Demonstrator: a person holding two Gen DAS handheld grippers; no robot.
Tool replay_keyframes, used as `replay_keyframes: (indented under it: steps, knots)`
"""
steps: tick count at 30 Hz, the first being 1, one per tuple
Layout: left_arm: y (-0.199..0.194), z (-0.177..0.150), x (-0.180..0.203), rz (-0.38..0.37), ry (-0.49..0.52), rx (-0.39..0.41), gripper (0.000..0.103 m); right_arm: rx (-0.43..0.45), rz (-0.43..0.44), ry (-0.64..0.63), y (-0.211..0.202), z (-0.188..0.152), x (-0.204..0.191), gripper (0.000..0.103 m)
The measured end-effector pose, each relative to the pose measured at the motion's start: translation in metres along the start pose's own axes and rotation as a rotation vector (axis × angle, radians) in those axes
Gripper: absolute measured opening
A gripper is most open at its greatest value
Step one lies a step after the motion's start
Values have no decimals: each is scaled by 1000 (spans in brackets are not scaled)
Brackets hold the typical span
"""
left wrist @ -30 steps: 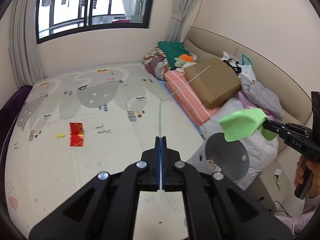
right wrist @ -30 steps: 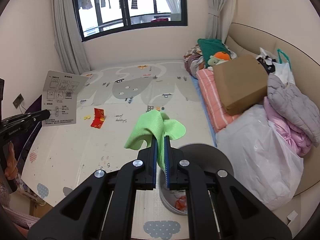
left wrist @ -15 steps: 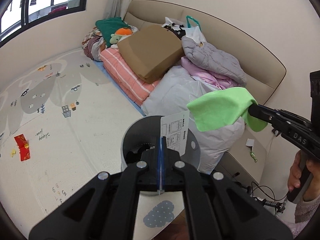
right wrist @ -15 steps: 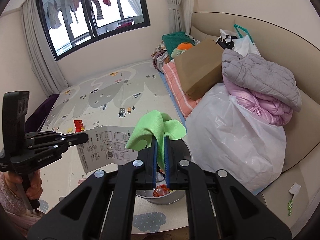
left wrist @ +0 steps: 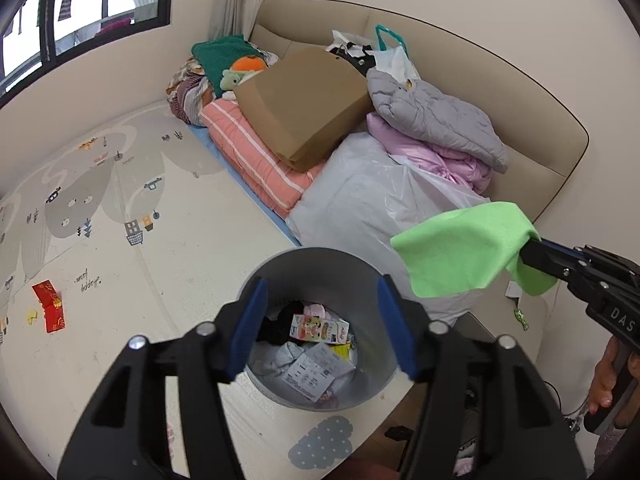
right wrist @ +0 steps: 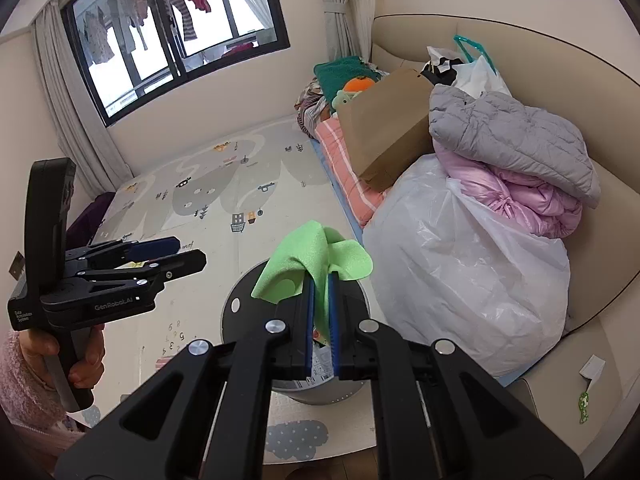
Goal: Collect trash
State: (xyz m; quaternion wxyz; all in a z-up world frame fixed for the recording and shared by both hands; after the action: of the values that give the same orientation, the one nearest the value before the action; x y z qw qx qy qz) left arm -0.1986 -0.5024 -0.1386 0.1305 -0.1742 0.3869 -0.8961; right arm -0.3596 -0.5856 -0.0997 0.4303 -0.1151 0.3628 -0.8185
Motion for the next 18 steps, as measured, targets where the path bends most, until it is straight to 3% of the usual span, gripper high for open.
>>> replay_keyframes:
  steps: [7,12,15,17,18]
  knots:
    - [-20,0,-23,86,-25,34,70,-24,57,-37,17,8,-16,6]
    - [-35,-9,-48,138,-89,46,72,-46,88,-55,29,10,-32,14]
    - [-42,-13,-62,166,-126,52,72,-47,102,-60,33,13,-38,27]
    - [-46,-15,-70,177,-150,54,72,-39,99,-67,33,16,-42,47]
    - [-48,-16,-72,181,-160,56,72,-32,104,-72,32,17,-44,51]
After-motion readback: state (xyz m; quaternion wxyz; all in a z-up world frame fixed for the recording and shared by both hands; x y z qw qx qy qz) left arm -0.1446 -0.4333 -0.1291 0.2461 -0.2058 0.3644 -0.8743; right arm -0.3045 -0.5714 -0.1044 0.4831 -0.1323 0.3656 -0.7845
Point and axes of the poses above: each gripper's, at about its wrist camera, not at the fingertips, and y roughly the way its jaws point, x to its right, z to its top, the point moved 7 cm from there along y, roughly the way its jaws point, and after that the axes turned 4 degrees about -y, right-handed, at the moved point
